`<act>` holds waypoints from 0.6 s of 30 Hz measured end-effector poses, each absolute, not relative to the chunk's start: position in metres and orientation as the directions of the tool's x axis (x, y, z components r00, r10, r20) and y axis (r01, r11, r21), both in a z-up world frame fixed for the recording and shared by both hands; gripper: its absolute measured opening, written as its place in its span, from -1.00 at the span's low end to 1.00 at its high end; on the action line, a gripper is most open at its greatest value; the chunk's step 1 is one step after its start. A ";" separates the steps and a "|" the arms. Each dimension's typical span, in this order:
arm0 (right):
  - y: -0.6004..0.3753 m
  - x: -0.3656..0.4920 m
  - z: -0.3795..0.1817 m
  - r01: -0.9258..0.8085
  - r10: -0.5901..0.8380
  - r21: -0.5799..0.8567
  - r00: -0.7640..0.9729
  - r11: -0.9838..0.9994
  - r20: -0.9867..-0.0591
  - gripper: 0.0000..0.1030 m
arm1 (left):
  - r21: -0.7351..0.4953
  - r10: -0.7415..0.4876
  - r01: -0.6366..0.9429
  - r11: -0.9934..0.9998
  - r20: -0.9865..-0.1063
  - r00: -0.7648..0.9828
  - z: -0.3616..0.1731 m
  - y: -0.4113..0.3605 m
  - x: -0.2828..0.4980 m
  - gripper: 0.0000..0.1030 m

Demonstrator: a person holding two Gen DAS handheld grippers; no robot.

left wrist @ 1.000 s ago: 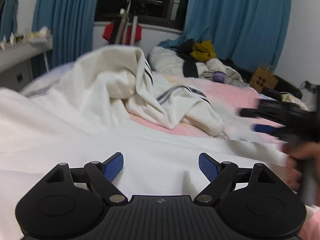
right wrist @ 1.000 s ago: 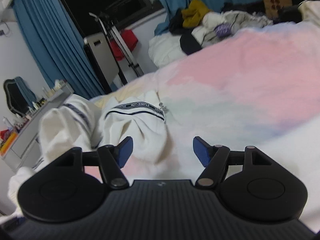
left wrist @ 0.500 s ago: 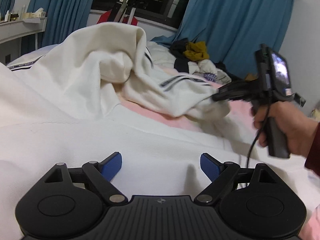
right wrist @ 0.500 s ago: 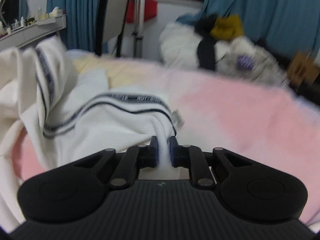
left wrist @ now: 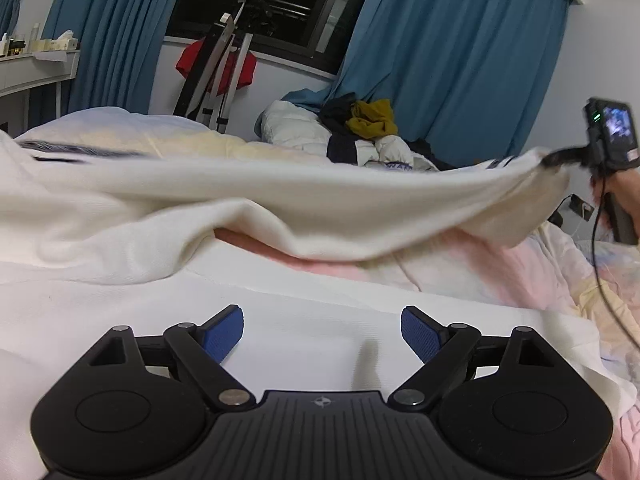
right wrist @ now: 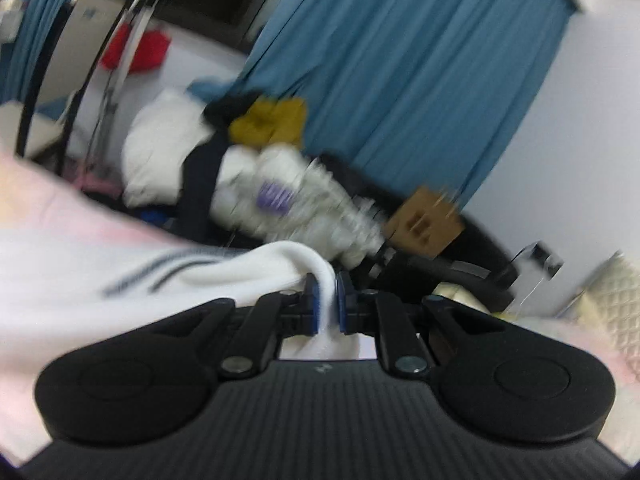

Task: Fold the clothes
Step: 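Pull the leg over the pants with the right gripper and release it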

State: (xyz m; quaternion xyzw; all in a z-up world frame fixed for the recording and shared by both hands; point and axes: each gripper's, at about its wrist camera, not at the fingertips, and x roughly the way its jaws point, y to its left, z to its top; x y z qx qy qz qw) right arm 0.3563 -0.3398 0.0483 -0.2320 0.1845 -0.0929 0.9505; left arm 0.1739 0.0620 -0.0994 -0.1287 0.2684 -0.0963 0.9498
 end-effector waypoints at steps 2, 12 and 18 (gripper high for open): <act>-0.350 0.347 0.054 0.159 -0.288 -0.458 0.931 0.874 -0.226 -0.76 | -0.299 -0.251 0.108 0.948 -0.493 0.833 -0.101 0.062 0.176 0.70; -0.460 0.302 -0.081 0.266 -0.177 0.065 0.785 0.962 -0.594 -0.62 | -0.317 -0.259 0.105 0.943 -0.497 0.828 -0.102 0.068 0.176 0.70; -0.520 0.239 -0.120 0.449 -0.039 0.600 0.820 0.661 -0.571 0.37 | -0.326 -0.264 0.104 0.940 -0.498 0.826 -0.103 0.068 0.173 0.71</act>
